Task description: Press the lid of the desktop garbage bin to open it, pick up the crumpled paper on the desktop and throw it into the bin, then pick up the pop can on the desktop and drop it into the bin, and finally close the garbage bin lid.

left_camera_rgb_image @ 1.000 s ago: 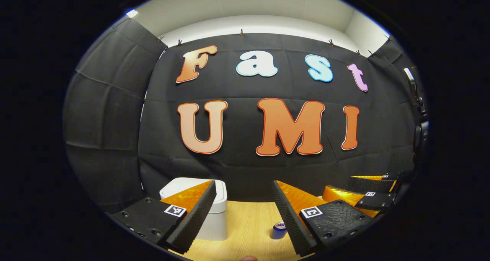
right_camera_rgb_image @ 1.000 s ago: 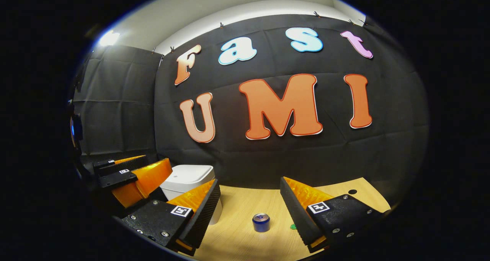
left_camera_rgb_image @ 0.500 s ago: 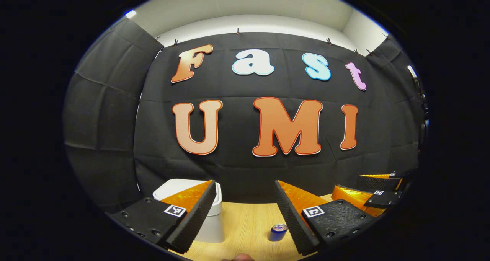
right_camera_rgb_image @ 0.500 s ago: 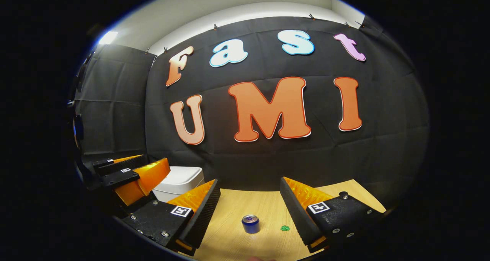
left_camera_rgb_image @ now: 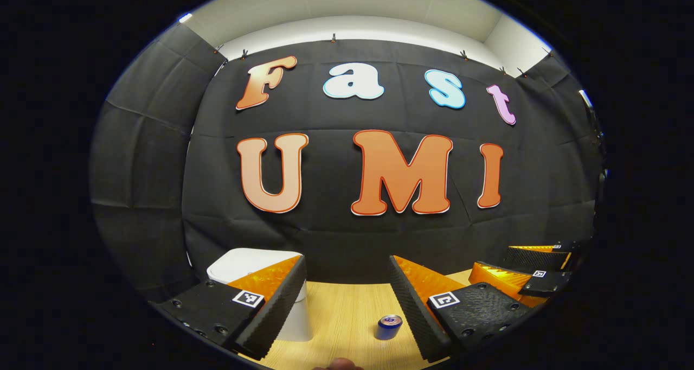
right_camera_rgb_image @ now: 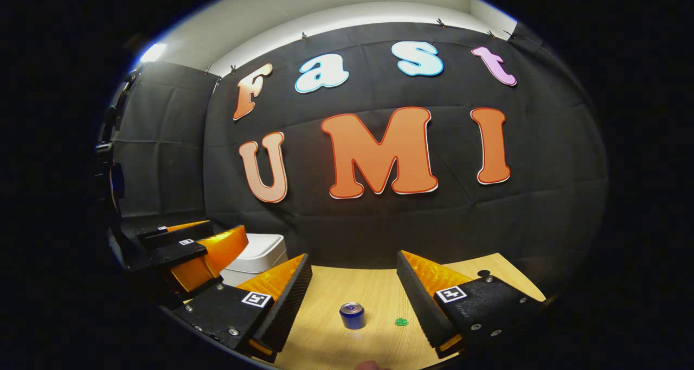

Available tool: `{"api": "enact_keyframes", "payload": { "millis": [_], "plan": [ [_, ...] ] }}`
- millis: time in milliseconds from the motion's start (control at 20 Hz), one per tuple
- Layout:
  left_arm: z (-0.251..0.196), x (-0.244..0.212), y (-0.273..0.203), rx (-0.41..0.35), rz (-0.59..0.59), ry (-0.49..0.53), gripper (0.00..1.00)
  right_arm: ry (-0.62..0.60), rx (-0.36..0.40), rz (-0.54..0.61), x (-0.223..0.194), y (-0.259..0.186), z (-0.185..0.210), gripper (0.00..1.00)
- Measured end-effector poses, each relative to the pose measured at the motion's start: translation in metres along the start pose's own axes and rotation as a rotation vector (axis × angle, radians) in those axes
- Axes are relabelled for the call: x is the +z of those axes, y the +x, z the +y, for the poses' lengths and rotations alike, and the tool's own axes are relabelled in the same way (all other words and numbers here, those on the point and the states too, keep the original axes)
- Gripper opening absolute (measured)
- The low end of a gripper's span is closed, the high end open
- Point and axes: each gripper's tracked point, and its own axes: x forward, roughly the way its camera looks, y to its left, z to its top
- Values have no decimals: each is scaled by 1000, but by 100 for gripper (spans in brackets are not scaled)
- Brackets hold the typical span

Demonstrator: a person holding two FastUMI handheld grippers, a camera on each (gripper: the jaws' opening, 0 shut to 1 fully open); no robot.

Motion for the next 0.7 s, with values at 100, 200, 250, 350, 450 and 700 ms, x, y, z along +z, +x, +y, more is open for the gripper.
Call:
{"api": "enact_keyframes", "payload": {
  "millis": [100, 200, 250, 350, 450, 700],
  "plan": [
    [4, 4, -1, 16, -13, 16, 94, -4, -1, 1, -1, 0, -1, 94],
    [8, 10, -5, 24, -30, 22, 94, 0, -3, 8, -2, 0, -1, 94],
    [7, 8, -6, 25, -33, 23, 95, -1, -1, 10, -3, 0, -1, 94],
    [9, 5, -4, 24, -21, 23, 94, -8, -2, 11, -4, -1, -1, 94],
    [10, 5, -5, 22, -17, 23, 95, -4, 1, 13, -4, -1, 1, 94],
    [18, 7, -7, 26, -17, 25, 94, -4, -5, 3, -1, -3, 1, 94]
  ]
}}
